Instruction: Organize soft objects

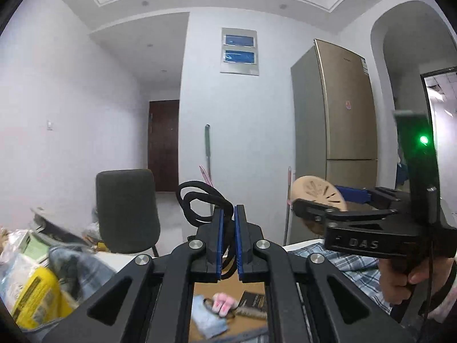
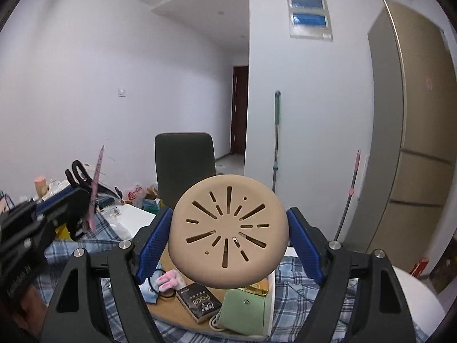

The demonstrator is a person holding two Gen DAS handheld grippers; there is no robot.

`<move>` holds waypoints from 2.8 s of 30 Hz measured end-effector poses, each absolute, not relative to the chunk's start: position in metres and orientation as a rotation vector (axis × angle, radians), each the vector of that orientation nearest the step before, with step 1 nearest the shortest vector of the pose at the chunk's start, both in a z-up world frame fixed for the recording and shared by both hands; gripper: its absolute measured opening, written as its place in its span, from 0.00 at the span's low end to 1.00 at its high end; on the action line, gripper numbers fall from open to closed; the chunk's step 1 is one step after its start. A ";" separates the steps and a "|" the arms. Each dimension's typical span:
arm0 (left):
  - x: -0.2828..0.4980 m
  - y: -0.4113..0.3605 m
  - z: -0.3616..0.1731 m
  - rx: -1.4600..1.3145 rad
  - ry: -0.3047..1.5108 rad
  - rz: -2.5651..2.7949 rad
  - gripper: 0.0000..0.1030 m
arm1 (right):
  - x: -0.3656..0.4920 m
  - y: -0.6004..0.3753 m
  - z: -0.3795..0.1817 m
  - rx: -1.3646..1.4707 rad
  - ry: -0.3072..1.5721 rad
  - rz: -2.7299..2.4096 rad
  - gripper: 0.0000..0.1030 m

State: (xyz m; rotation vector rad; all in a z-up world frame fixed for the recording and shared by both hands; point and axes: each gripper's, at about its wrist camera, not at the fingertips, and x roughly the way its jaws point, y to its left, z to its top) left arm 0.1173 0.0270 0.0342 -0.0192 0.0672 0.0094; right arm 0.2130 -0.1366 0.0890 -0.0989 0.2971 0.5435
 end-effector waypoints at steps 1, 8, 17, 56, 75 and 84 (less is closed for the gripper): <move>0.126 0.024 0.035 -0.017 0.070 0.001 0.08 | 0.218 -0.137 0.087 -0.093 0.310 0.539 0.77; 0.172 0.020 0.023 -0.017 0.089 -0.008 0.08 | 0.242 -0.132 0.050 -0.129 0.416 0.536 0.77; 0.197 0.035 -0.019 -0.050 0.166 0.028 0.08 | 0.257 -0.117 0.005 -0.161 0.546 0.578 0.77; 0.235 0.041 -0.050 -0.043 0.411 0.023 0.50 | 0.255 -0.115 -0.012 -0.213 0.514 0.514 0.97; 0.198 0.039 0.000 -0.027 0.256 0.091 0.71 | 0.237 -0.135 0.040 -0.168 0.430 0.484 0.99; 0.135 0.032 0.036 -0.030 0.135 0.059 0.71 | 0.171 -0.171 0.089 -0.134 0.250 0.413 0.99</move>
